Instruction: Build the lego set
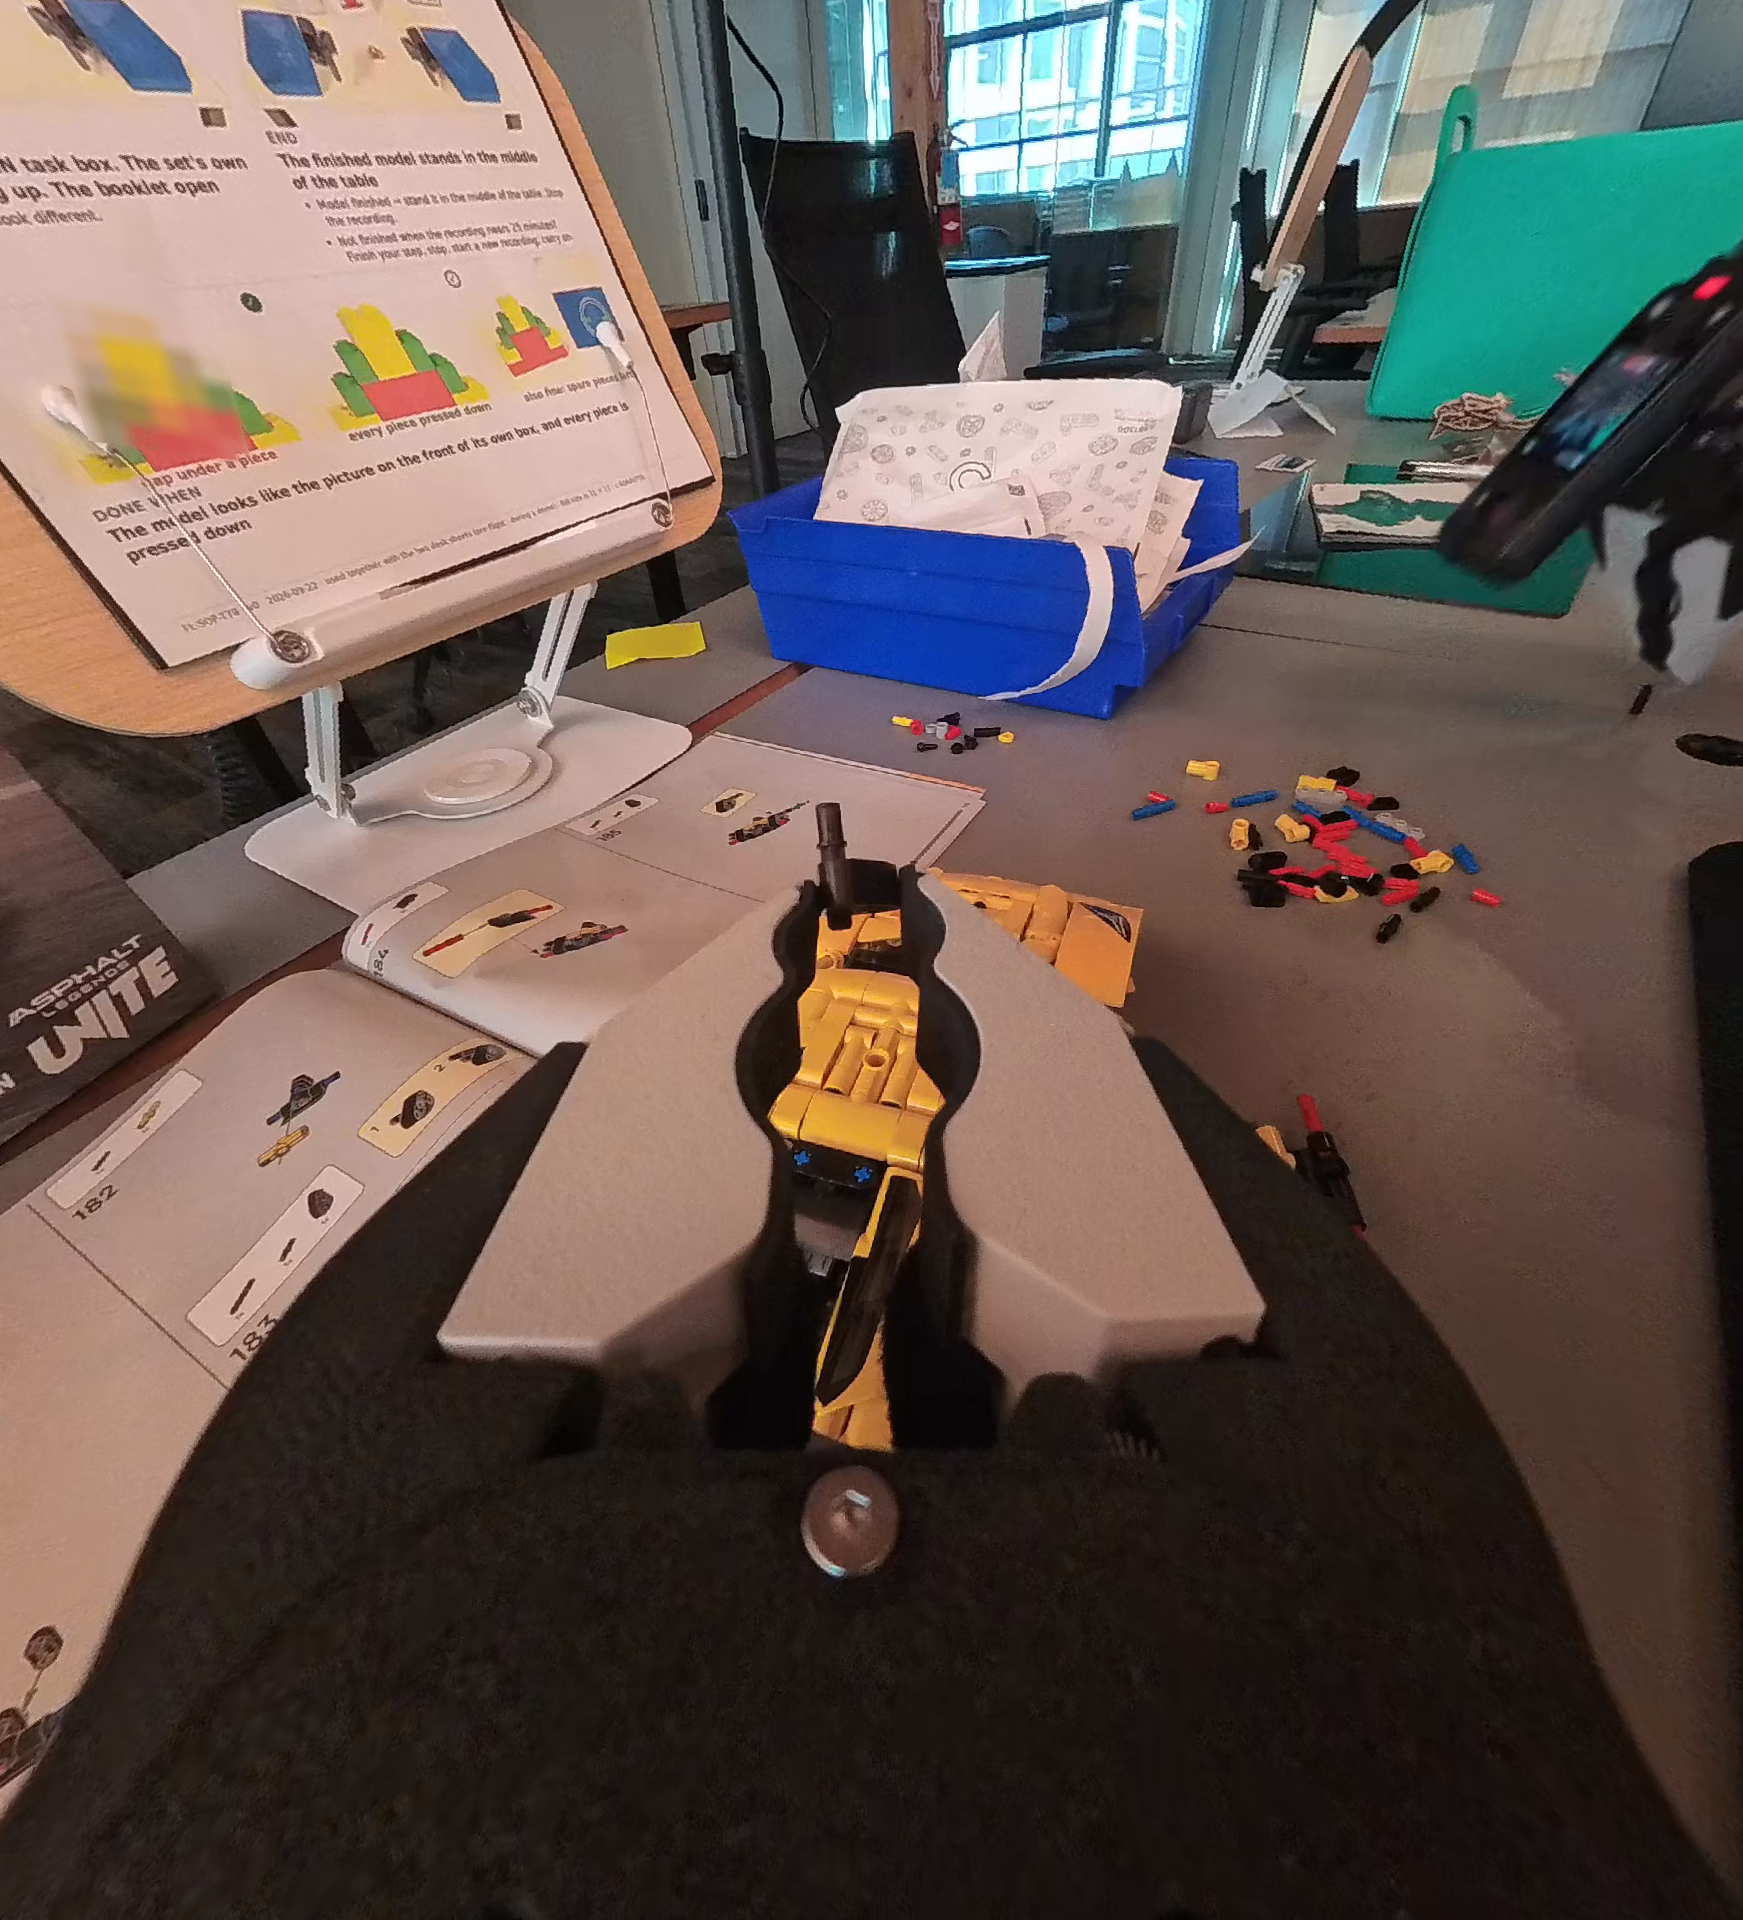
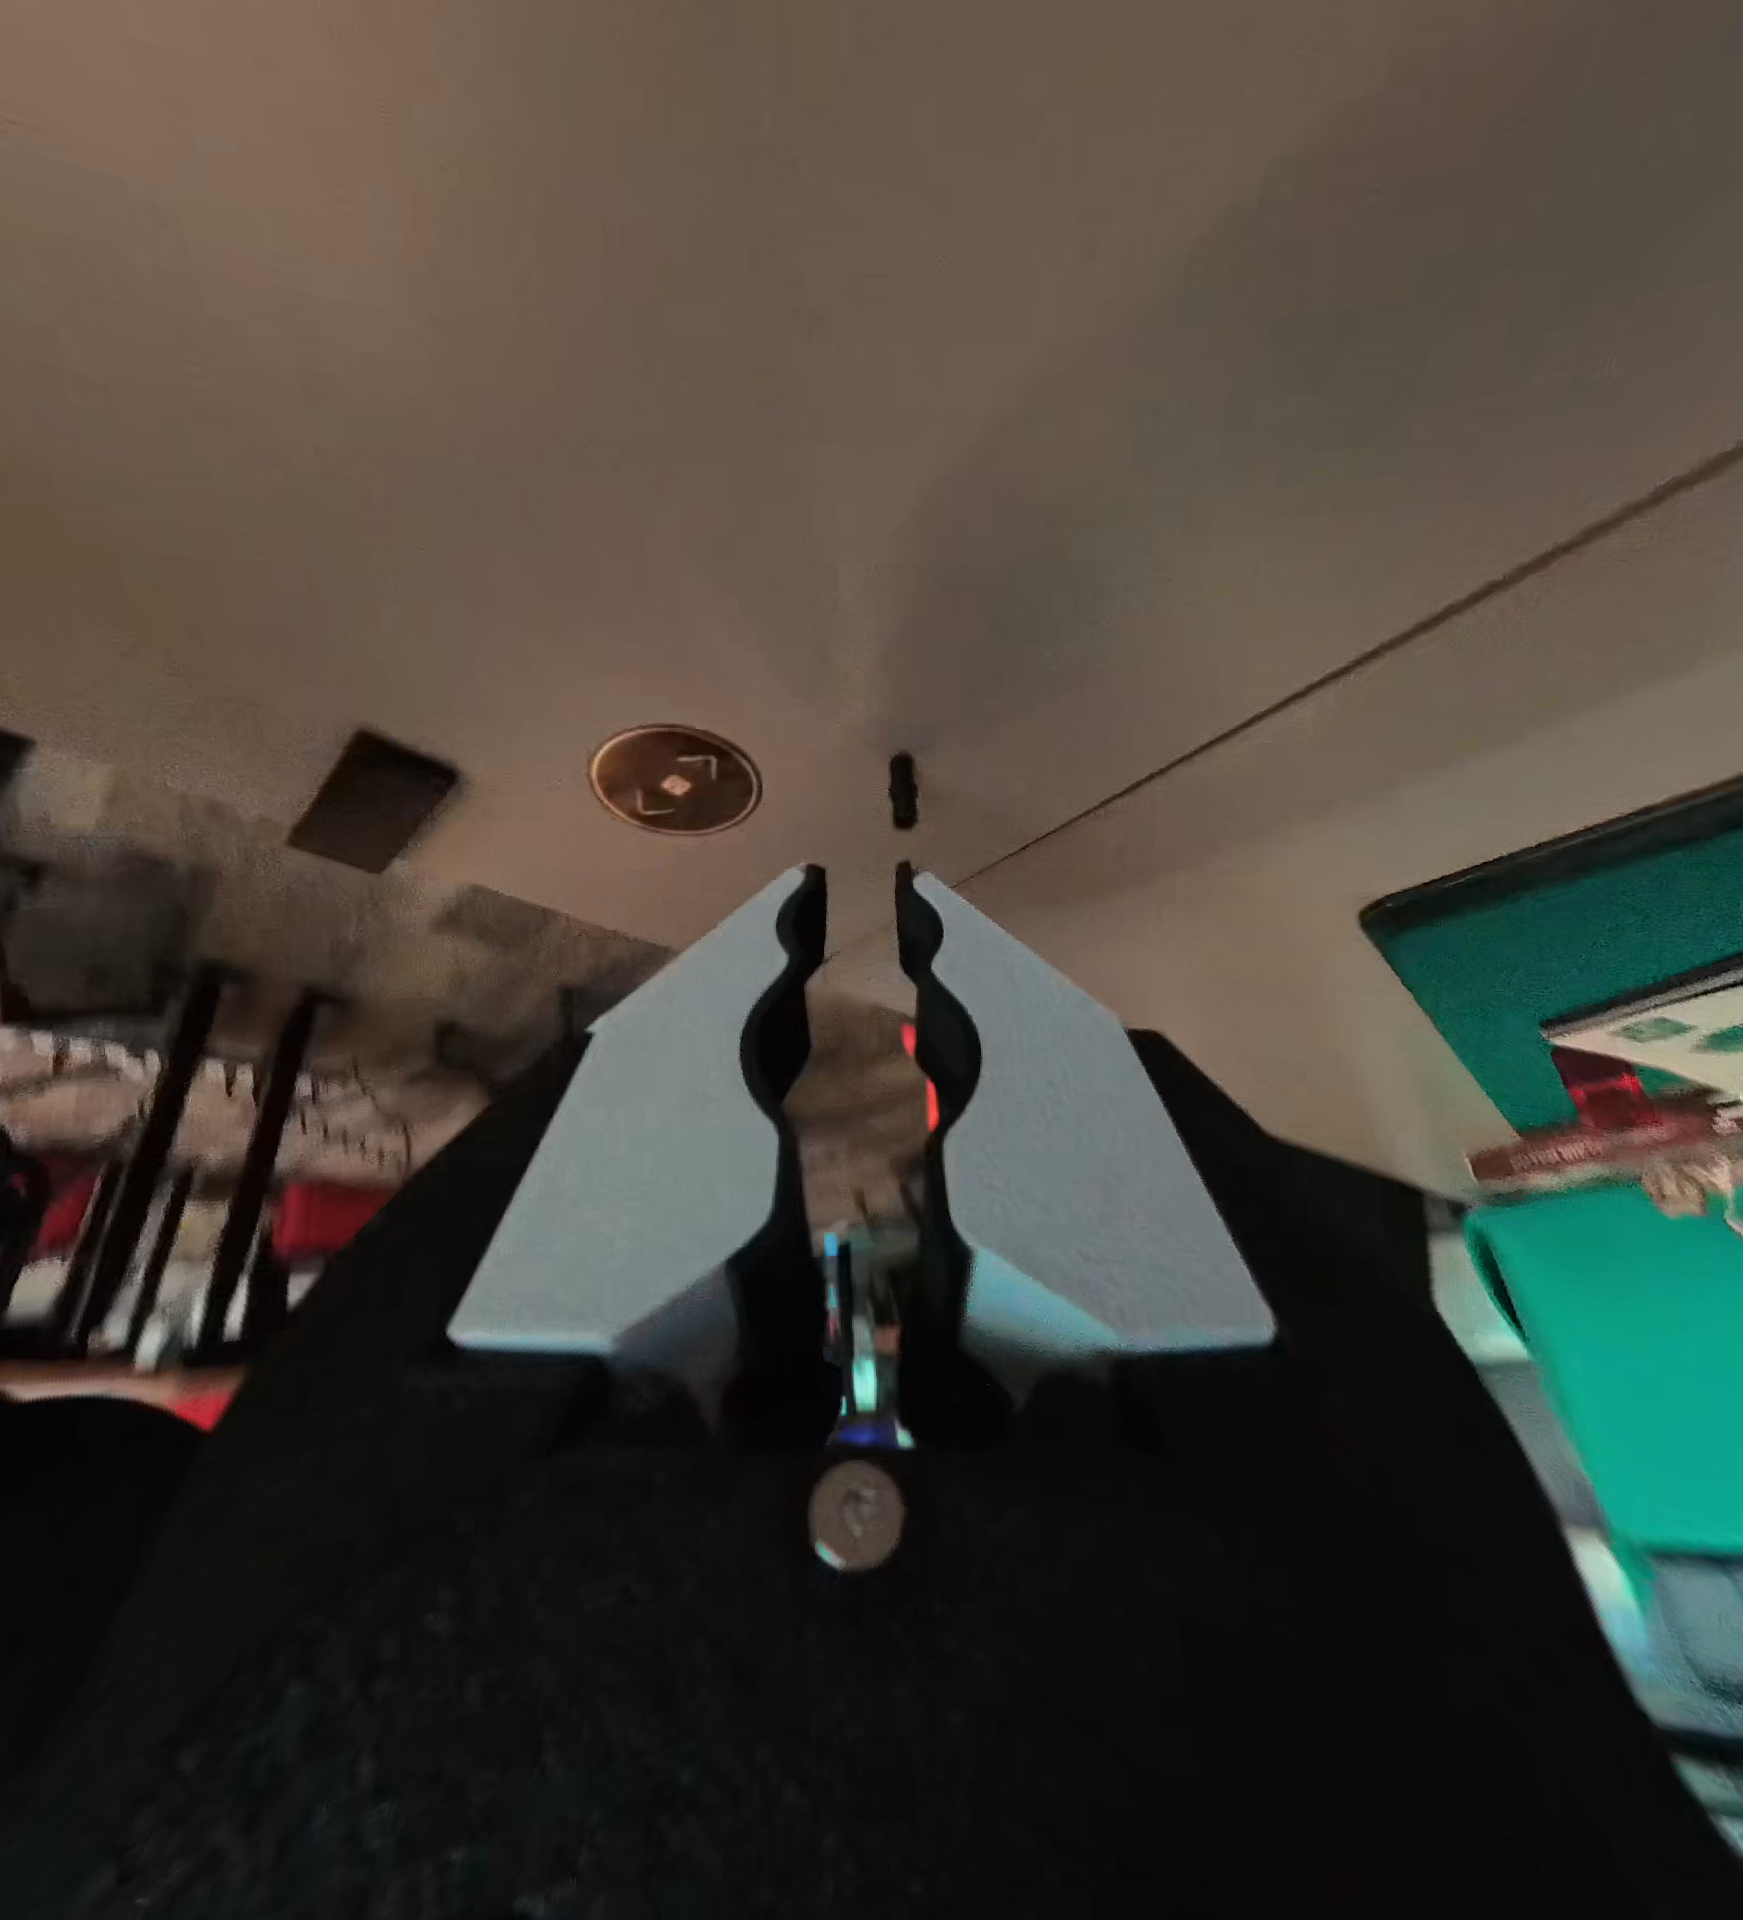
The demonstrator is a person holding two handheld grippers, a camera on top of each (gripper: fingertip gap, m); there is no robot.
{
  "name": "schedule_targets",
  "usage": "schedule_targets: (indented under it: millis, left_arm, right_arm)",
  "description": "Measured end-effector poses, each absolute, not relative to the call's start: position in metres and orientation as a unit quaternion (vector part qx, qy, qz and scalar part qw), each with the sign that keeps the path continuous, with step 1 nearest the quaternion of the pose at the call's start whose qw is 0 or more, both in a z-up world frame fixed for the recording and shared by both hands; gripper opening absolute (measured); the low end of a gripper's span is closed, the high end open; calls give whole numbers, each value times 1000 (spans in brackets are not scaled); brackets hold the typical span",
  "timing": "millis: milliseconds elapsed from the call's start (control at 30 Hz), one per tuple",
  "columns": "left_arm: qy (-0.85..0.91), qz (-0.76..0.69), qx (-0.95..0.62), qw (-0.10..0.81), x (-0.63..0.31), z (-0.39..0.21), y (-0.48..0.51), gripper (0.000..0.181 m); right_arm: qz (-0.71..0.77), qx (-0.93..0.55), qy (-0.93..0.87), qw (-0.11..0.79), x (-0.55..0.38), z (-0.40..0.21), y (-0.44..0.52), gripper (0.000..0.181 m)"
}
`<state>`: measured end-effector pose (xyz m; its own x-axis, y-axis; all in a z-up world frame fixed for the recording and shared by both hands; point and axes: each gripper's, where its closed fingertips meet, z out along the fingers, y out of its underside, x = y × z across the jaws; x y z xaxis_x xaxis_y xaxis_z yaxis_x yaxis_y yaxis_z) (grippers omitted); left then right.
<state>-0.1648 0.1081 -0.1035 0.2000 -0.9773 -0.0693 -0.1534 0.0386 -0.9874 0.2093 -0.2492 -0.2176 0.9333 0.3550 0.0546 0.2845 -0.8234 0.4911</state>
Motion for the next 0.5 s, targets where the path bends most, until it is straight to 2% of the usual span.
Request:
schedule_targets:
  millis: [67, 200, 267, 367, 433, 500]
  left_arm:
    - [495, -393, -571, 524, -165, -104, 109, 15]
    - [492, -396, -570, 525, -164, -103, 108, 15]
    - [491, -396, -571, 526, -163, -102, 107, 15]
    - [490, -396, -570, 527, -163, -103, 107, 14]
    - [490, -396, -572, 526, -163, -103, 107, 14]
    - [489, -396, -572, 525, -163, -104, 107, 14]
  right_arm:
    - [61, 976, 145, 153, 210, -206, -249, 13]
    - [13, 992, 81, -98, 211, -190, -234, 20]
    - [0, 982, 61, -178, 215, -189, -236, 20]
    - [57, 967, 74, -238, 227, -195, -238, 12]
    - [103, 967, 72, -220, 234, -203, -243, 1]
    - [122, 970, 75, -195, 235, -211, -245, 0]
